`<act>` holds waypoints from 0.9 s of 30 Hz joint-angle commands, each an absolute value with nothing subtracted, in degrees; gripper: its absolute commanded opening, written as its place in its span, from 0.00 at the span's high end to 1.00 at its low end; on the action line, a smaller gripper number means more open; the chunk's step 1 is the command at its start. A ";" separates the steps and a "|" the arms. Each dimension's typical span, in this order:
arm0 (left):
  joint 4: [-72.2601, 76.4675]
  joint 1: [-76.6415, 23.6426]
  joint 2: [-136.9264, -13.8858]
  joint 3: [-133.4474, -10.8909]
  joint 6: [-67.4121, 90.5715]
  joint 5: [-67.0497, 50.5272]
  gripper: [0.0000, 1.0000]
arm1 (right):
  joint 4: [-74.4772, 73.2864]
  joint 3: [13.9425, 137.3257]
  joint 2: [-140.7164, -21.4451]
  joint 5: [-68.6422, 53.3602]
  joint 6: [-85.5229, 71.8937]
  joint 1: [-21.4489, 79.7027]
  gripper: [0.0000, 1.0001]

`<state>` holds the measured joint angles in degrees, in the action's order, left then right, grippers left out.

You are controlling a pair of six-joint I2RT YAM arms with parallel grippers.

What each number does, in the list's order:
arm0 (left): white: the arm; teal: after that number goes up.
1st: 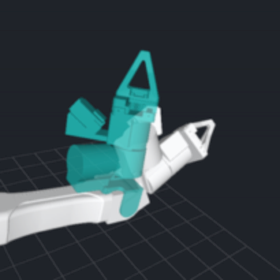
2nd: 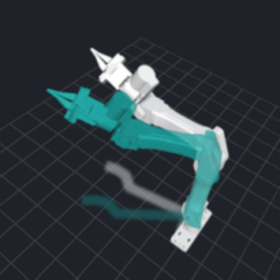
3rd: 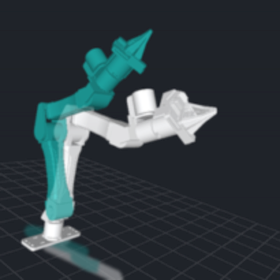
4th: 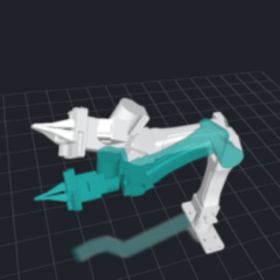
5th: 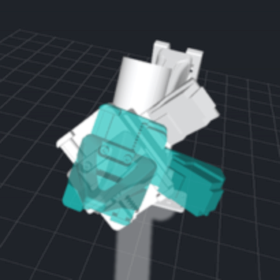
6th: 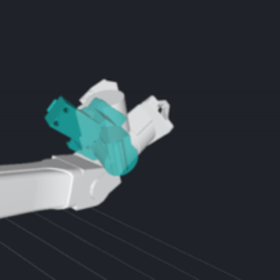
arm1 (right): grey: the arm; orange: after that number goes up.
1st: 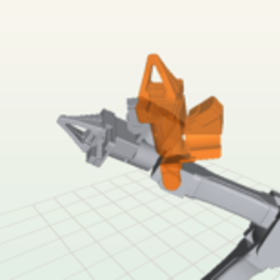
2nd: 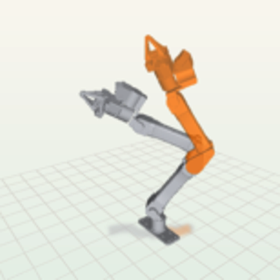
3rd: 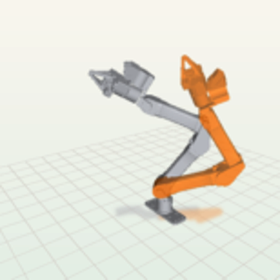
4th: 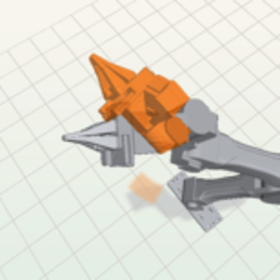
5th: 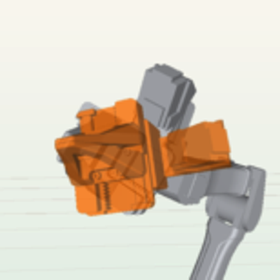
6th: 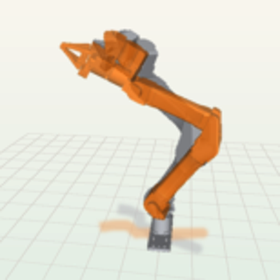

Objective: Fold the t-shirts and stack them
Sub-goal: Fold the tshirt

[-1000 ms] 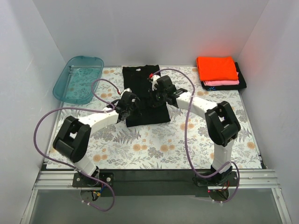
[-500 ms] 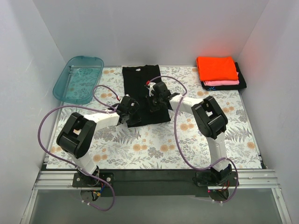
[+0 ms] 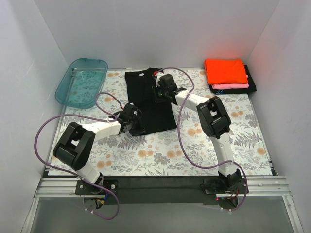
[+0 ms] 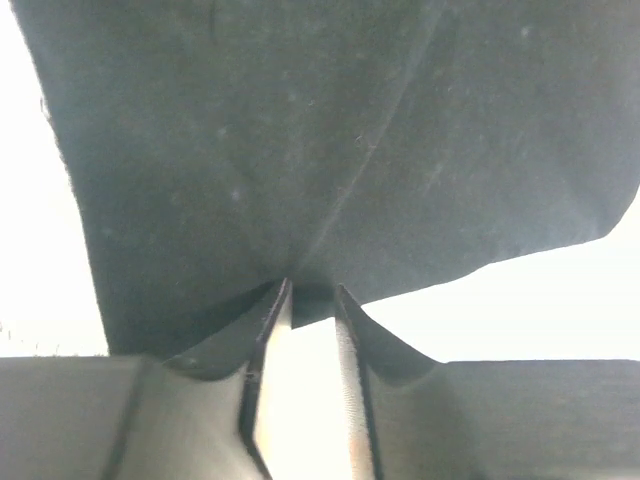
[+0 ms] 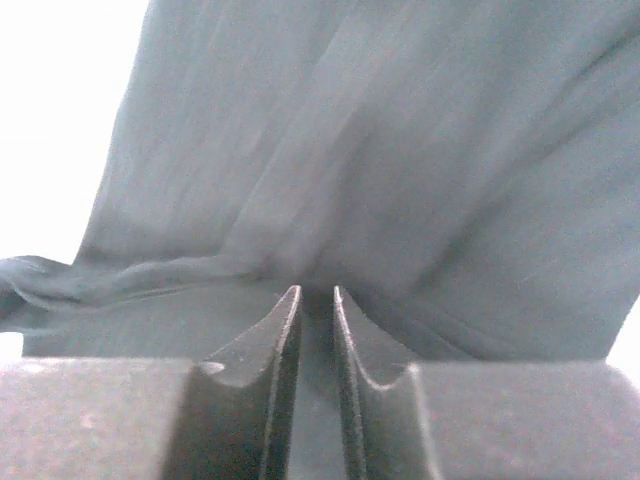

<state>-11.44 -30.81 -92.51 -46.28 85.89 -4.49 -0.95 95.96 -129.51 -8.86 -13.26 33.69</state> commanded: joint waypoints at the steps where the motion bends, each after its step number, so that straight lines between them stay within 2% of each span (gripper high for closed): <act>1: -19.69 -31.38 -88.86 -43.42 84.20 -7.47 0.76 | 1.94 101.95 -129.46 -6.50 -10.91 31.03 0.73; 4: -20.74 -31.38 -85.44 -42.89 84.72 -5.90 0.68 | 0.09 103.10 -127.98 -7.55 -10.37 29.97 0.70; 5: -21.70 -31.29 -84.65 -43.50 85.07 -5.19 0.63 | 0.09 102.49 -125.62 -8.17 -10.46 29.62 0.68; 7: -22.50 -31.29 -81.49 -44.47 86.48 -3.79 0.58 | -1.49 98.28 -122.27 -11.14 -10.63 29.44 0.61; 9: -22.85 -31.38 -79.29 -45.70 88.14 -1.76 0.50 | -1.76 94.15 -116.48 -12.13 -11.51 29.44 0.58; 10: -22.85 -31.29 -77.45 -45.88 88.59 -1.24 0.47 | -1.67 88.65 -114.45 -13.61 -11.95 29.27 0.55; 13: -23.64 -31.20 -74.98 -46.67 89.38 1.48 0.42 | -1.58 78.10 -106.72 -18.78 -14.58 29.00 0.53; 16: -24.17 -30.68 -74.18 -45.71 90.43 3.34 0.46 | -1.15 71.04 -100.91 -25.02 -16.87 29.00 0.53; 18: -23.03 -30.41 -74.79 -44.65 90.44 4.13 0.51 | -0.53 64.18 -98.01 -26.10 -17.92 29.00 0.54; 19: -22.59 -29.71 -75.32 -43.60 90.53 4.39 0.57 | -0.53 61.99 -97.39 -26.10 -18.28 28.92 0.54; 22: -21.53 -26.90 -78.65 -42.10 90.70 2.82 0.68 | 2.81 55.82 -97.03 -27.94 -18.72 28.21 0.54; 27: -27.32 -25.40 -82.09 -41.75 92.90 2.11 0.75 | 5.53 47.57 -98.52 -27.95 -18.81 27.25 0.56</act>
<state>-23.20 -25.69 -81.80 -42.41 91.05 1.56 1.37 50.63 -98.21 -25.82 -18.09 27.92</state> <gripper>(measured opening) 0.260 0.444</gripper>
